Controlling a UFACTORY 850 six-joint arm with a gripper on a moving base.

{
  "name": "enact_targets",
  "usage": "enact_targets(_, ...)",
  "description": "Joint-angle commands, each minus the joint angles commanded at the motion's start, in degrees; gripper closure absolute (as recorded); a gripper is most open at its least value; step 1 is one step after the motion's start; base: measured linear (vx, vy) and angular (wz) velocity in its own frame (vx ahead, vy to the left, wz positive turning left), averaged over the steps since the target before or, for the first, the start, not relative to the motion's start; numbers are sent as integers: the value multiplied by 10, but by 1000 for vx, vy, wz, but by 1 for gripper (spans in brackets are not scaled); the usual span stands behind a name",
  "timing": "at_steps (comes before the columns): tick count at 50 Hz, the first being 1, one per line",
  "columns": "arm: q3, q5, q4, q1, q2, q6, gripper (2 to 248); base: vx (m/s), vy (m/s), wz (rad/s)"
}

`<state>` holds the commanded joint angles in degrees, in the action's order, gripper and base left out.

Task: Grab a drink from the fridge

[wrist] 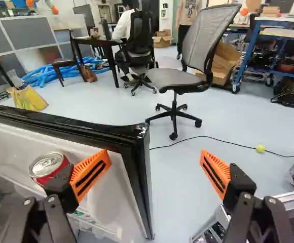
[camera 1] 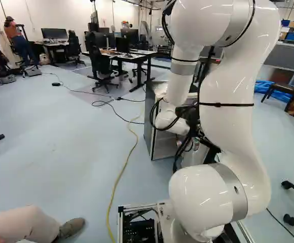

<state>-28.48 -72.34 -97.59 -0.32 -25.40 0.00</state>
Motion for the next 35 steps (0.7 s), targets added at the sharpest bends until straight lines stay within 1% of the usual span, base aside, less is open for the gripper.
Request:
enact_targets(15, -37, 0, 0, -52, -16, 0, 3, 0, 0, 0)
enact_targets(35, -88, 0, 0, -113, -38, 0, 3, 0, 0, 0)
